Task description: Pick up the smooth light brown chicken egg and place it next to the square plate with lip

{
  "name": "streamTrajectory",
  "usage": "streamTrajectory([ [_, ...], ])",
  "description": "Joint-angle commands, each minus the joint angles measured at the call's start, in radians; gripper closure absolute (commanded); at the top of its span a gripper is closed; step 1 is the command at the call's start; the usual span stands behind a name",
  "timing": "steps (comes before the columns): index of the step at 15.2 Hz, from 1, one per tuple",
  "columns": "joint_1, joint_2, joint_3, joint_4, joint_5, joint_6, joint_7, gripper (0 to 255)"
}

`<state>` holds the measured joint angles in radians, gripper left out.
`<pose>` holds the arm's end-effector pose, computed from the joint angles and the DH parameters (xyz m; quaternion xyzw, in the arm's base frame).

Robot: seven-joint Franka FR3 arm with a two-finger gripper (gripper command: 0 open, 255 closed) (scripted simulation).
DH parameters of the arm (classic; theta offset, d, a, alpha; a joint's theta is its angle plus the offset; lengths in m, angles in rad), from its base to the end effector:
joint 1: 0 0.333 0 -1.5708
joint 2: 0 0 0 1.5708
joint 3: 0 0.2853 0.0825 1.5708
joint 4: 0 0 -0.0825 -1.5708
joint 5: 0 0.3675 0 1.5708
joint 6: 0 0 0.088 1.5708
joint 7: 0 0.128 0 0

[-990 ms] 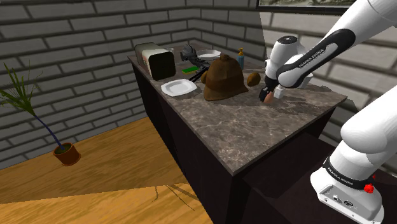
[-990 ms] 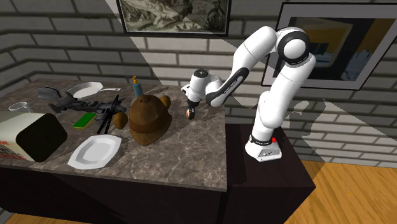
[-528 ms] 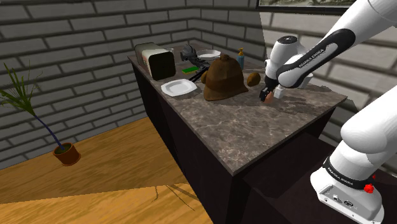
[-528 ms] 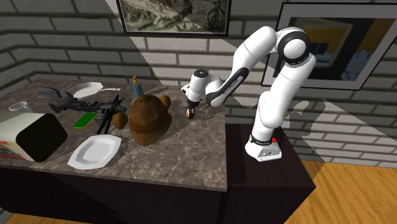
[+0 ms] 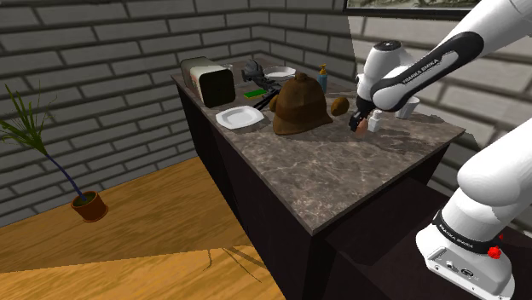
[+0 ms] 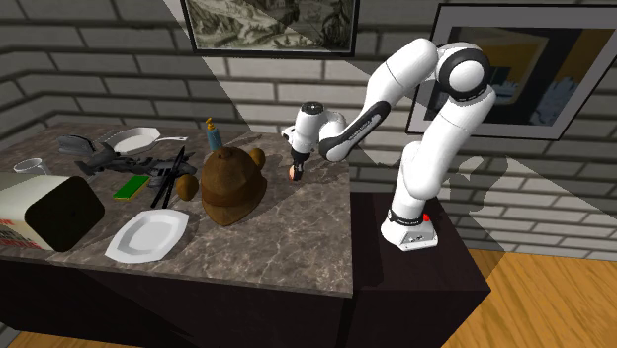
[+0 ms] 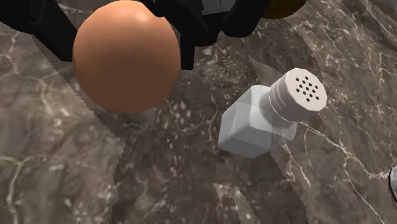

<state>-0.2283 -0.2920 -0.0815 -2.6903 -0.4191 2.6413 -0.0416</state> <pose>0.4040 -0.1205 0.3110 0.9860 0.0379 0.0993 0.1288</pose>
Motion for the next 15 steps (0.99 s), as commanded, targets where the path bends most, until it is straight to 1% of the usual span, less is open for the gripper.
streamTrajectory([
  [1, 0.008, -0.022, -0.001, 0.010, 0.016, -0.032, -0.014, 255],
  [15, 0.045, -0.150, -0.008, 0.104, 0.091, -0.251, -0.092, 255],
])
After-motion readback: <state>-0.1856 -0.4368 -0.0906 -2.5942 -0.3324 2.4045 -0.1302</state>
